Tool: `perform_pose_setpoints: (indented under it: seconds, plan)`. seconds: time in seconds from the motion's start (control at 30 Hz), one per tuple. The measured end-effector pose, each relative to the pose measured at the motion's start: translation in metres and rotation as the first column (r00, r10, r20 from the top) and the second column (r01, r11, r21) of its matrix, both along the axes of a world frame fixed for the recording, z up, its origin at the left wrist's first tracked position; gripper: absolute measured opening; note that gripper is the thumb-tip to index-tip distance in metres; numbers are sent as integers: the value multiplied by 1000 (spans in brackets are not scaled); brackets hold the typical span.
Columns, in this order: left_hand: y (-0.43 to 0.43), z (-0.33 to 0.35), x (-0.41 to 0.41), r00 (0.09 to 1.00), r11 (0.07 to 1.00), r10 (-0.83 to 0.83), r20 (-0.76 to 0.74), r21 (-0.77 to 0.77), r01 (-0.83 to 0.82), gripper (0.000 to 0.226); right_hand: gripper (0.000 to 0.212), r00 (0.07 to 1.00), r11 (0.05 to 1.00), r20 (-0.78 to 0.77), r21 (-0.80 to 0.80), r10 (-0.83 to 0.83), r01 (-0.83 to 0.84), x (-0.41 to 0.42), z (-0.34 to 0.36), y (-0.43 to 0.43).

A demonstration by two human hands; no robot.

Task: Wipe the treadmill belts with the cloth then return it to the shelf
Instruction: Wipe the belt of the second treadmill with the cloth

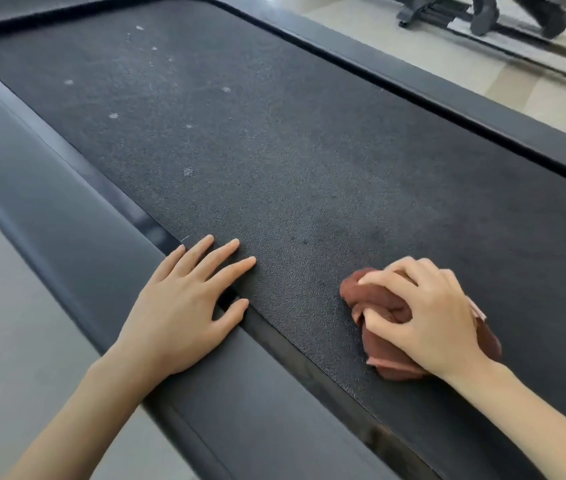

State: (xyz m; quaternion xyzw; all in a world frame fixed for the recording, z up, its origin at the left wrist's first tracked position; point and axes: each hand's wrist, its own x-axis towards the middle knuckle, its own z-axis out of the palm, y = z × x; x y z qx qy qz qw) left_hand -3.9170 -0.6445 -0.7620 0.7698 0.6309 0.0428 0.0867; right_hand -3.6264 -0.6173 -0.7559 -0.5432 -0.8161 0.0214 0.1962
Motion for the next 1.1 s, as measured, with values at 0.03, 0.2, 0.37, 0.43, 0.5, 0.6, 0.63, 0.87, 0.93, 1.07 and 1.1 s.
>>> perform_pose_setpoints:
  seconds: [0.03,0.2,0.37,0.43,0.5,0.6,0.63,0.87,0.93,1.07,1.1]
  plan:
    - [0,1,0,1000,1000,-2,-3,-4,2,61,34,1000,1000,-2,9,-12,12,-12,0,12]
    - [0,3,2,1000,1000,-1,3,13,1,63,33,996,996,3,33,-87,87,-82,-5,97]
    - [-1,4,-1,995,994,104,2,43,-104,70,33,987,987,31,47,-155,153,-131,-11,152]
    - [-1,5,-4,992,991,128,3,36,-128,71,32,991,991,28,41,-128,126,-125,-9,140]
    - [1,4,-12,995,995,96,-24,39,-95,73,33,998,999,27,22,-48,48,-108,-5,109]
    - [2,4,-22,999,998,51,-11,38,-51,73,35,999,999,18,-4,41,-41,-73,2,43]
    - [1,4,-23,999,998,50,-4,40,-50,73,33,999,999,11,0,49,-49,-61,3,20]
    - [-1,3,-18,995,994,94,39,59,-97,70,27,1000,1000,8,24,-14,14,-59,1,-17]
    - [-1,2,-19,995,993,96,41,67,-99,69,29,1000,1000,2,28,2,-2,-78,1,1]
    - [2,3,-22,994,993,97,53,68,-100,68,34,999,999,21,24,25,-26,-119,1,50]
    - [5,3,-26,993,992,102,51,68,-105,68,35,999,1000,41,17,20,-21,-128,2,62]
